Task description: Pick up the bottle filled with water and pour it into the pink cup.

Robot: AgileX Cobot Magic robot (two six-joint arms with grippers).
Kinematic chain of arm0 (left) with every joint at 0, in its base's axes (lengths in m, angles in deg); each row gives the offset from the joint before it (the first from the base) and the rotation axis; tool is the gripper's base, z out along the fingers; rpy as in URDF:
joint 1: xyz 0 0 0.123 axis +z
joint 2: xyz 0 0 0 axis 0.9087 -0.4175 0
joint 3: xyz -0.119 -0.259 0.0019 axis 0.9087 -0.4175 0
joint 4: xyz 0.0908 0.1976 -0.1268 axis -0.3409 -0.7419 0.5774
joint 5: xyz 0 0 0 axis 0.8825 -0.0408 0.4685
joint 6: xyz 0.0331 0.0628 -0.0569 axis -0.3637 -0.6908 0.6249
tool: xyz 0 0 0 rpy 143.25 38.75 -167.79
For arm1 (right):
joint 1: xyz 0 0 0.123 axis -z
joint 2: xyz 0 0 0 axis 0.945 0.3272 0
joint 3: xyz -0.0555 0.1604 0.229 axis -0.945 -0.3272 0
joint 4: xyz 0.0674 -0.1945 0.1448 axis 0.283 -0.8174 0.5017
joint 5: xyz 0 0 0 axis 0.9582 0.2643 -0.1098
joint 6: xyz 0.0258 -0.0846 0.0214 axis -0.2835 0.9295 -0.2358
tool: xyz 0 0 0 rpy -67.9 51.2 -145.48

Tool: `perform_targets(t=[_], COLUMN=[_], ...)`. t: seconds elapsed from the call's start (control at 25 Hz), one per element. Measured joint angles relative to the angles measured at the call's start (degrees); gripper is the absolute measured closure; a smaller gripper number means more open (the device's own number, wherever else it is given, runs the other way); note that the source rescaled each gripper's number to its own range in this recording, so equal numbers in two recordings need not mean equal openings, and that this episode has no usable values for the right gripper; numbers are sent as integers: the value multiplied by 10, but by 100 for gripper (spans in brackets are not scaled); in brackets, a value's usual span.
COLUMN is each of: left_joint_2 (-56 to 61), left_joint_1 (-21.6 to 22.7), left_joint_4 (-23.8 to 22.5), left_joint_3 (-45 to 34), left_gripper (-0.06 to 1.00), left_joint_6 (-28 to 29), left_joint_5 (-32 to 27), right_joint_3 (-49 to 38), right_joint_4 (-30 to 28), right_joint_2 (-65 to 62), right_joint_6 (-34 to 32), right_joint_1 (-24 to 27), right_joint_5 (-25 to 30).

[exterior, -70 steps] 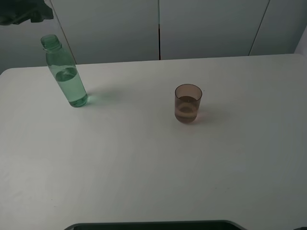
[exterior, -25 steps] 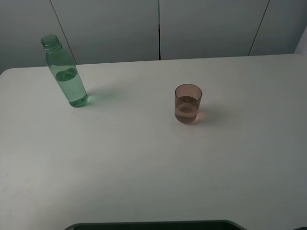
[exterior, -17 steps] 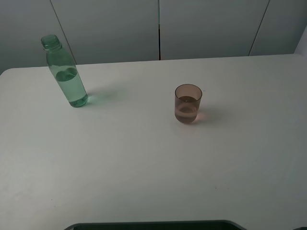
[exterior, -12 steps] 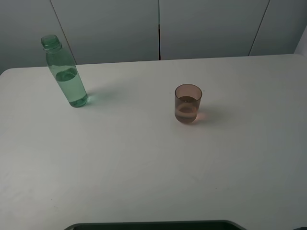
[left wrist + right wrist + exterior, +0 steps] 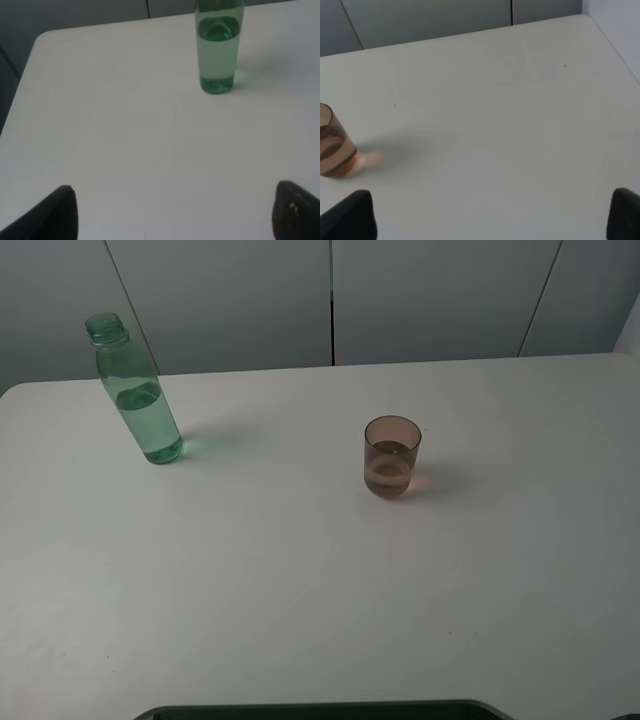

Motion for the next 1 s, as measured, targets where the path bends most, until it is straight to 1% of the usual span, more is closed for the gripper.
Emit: perform_targets(t=[0.12,0.36,0.56,0.72,1.0], left_joint_2=[0,0,0,0,0], left_joint_1=[-18,-20,-20,-20,-20], left_joint_4=[-9,-9,22,26,26], left_joint_3=[-1,-2,-2,-2,-2], left_gripper=[-5,-5,-5,-6,-6], left_joint_6=[8,8,-32,-40,-37], left_joint_5=[0,0,0,0,0], right_joint_3=[0,0,0,0,0], right_joint_4=[0,0,0,0,0], right_joint_2=[0,0,0,0,0], right_joint_6=[0,0,0,0,0], right_joint_1=[0,0,0,0,0], right_joint_5=[0,0,0,0,0])
